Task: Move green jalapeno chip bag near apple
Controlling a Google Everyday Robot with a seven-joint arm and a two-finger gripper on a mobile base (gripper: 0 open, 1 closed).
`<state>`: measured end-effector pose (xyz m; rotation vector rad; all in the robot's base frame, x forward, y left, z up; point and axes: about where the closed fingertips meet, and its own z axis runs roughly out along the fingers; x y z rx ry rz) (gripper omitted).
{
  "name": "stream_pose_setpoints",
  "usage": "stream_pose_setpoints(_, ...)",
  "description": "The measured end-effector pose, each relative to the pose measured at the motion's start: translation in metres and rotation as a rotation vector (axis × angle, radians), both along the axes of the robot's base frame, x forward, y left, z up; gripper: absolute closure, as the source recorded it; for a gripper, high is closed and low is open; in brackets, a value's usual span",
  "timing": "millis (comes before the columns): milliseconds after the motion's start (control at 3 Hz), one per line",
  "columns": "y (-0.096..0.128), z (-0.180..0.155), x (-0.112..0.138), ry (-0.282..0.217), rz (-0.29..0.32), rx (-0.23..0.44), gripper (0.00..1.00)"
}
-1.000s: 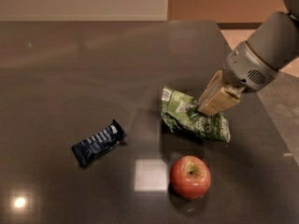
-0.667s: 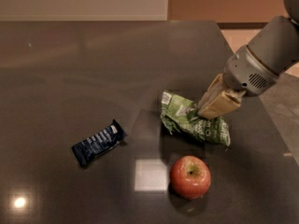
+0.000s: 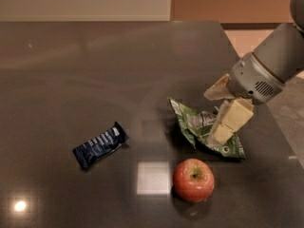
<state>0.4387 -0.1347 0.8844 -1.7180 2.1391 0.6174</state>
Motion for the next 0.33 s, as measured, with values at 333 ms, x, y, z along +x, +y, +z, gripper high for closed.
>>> stream_pose_setpoints(333,0.0001,0.0,-0.0001,0.0,0.001,0.001,0.0)
